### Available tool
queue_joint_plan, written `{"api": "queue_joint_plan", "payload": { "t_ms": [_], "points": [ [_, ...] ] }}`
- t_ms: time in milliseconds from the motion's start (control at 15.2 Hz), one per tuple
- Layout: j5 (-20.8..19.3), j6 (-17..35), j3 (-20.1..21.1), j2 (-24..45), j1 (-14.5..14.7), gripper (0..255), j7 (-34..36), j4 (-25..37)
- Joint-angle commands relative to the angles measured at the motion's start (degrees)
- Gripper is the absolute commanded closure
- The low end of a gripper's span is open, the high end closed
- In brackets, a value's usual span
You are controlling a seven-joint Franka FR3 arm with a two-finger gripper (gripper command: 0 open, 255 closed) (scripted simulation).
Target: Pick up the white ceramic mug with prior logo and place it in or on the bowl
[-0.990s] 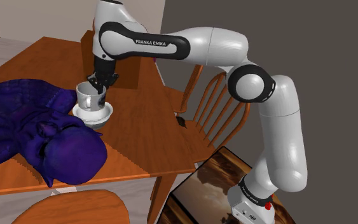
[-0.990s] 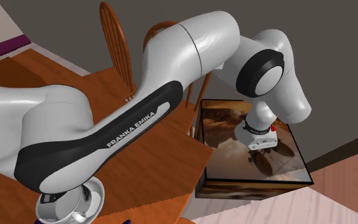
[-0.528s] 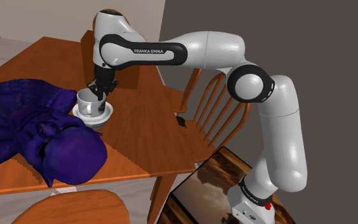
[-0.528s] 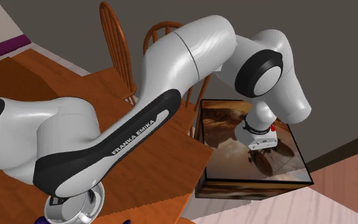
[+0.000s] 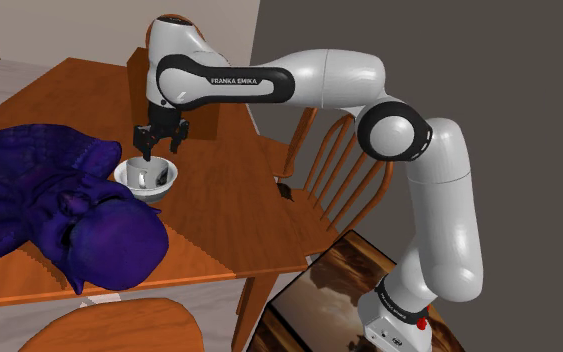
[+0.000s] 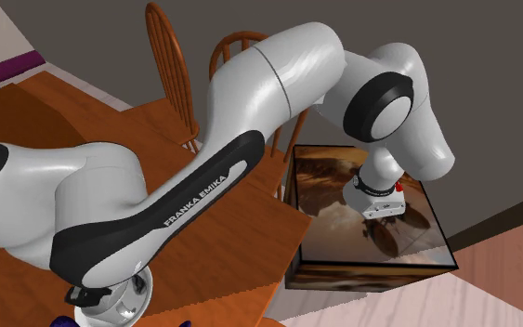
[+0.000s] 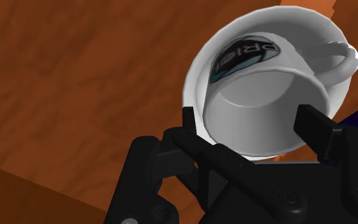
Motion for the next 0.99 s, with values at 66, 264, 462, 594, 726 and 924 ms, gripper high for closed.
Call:
{"api": "queue_joint_plan", "payload": {
  "t_ms": [66,264,462,594,726,924],
  "points": [
    [0.0,0.0,0.0,0.0,0.0,0,0.0,0.0],
    [0.26,-3.15,0.16,-1.05,0.01,0,-0.2,2.14],
    [0.44,-6.16,0.26,-1.67,0.11,0,-0.37,4.55],
    [0.44,-6.16,0.27,-1.68,0.11,0,-0.37,4.55],
    [0.44,-6.16,0.27,-1.67,0.11,0,-0.37,4.55],
    [0.44,-6.16,0.27,-1.67,0.11,0,-0.37,4.55]
  ]
}}
